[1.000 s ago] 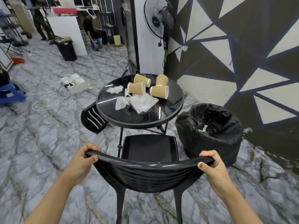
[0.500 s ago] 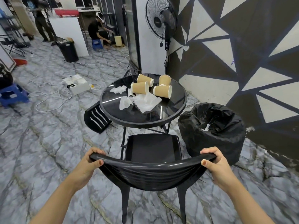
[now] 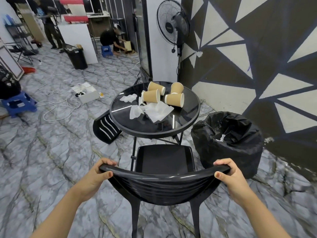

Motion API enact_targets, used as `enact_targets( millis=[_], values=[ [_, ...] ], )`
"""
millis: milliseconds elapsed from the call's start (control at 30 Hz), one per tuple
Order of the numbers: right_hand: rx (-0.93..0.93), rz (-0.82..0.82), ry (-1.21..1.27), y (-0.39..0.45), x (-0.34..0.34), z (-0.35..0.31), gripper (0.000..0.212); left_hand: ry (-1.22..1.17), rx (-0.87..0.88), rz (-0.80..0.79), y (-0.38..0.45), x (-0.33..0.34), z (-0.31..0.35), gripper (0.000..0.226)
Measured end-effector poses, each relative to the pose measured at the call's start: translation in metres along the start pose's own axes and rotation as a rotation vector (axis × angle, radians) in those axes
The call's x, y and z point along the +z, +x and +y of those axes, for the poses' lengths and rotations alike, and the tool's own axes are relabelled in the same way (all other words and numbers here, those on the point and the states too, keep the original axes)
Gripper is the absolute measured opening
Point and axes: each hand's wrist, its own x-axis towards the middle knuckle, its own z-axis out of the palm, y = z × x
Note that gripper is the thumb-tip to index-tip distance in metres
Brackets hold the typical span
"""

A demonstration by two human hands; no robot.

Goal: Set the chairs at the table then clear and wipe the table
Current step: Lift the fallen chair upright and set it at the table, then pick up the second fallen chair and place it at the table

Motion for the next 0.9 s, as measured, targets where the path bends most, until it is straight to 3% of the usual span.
enact_targets(
  millis=[67,167,233,267,367,433,500,567,667,900],
  values=[
    [0.03,-0.01,-0.014,0.0,-0.001,-0.002,0.032,0.013,-0.014,0.006,-0.002,0.001,0.002,0.082],
    [0.085,-0.068,-0.063,-0.002,-0.008,-0.008,0.064,0.067,-0.043,0.021,-0.006,0.001,0.005,0.092],
    [0.105,-0.086,-0.074,-0.003,-0.015,-0.017,0.071,0.101,-0.067,0.017,-0.01,0.002,0.01,0.098],
    [0.122,-0.077,-0.093,-0.003,-0.017,-0.022,0.064,0.119,-0.078,0.015,-0.013,0.003,0.013,0.1],
    [0.128,0.064,-0.265,0.008,-0.018,-0.034,0.015,0.151,-0.105,0.036,-0.021,0.009,0.024,0.087],
    [0.096,0.063,-0.392,0.021,-0.007,-0.04,0.015,0.221,-0.099,0.094,-0.024,0.013,0.03,0.055],
    [0.049,-0.026,-0.567,0.034,0.018,-0.049,0.021,0.365,-0.071,0.156,-0.026,0.013,0.032,0.034],
    [-0.013,-0.159,-0.736,0.045,0.057,-0.061,0.023,0.466,-0.047,0.198,-0.032,0.009,0.036,0.03],
    [-0.179,-0.339,-0.961,0.052,0.13,-0.078,0.04,0.641,-0.049,0.319,-0.046,-0.006,0.042,0.043],
    [-0.436,-0.756,-1.158,0.018,0.316,-0.072,0.053,0.904,-0.125,0.464,-0.099,-0.066,0.049,0.054]
  ],
)
